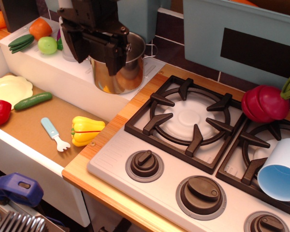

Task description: Put pot or pan on stove

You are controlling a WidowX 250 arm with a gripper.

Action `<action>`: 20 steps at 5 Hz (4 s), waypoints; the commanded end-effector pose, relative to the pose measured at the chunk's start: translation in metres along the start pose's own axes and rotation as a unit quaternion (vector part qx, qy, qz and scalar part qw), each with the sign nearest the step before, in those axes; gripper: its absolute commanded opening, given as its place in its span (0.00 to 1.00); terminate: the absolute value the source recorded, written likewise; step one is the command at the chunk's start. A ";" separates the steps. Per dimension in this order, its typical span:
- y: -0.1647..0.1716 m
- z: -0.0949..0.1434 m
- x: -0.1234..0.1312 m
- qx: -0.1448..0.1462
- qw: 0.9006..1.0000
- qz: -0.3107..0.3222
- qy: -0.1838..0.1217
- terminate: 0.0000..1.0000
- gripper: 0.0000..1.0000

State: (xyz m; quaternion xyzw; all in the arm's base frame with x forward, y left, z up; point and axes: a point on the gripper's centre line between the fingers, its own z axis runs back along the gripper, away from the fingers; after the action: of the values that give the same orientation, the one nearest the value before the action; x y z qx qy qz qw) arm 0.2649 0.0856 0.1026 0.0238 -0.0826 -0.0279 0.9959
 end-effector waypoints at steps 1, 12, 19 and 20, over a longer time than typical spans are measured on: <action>0.013 0.000 0.005 0.013 0.996 -0.080 -0.044 0.00 1.00; -0.002 -0.054 0.062 -0.046 0.992 -0.062 -0.102 0.00 0.00; -0.127 -0.001 0.069 -0.032 0.991 0.059 -0.114 0.00 0.00; -0.143 -0.005 0.077 -0.042 0.988 0.085 -0.120 0.00 0.00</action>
State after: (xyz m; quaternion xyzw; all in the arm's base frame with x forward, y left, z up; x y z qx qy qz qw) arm 0.3259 -0.0641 0.0872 -0.0431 -0.1725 0.0685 0.9817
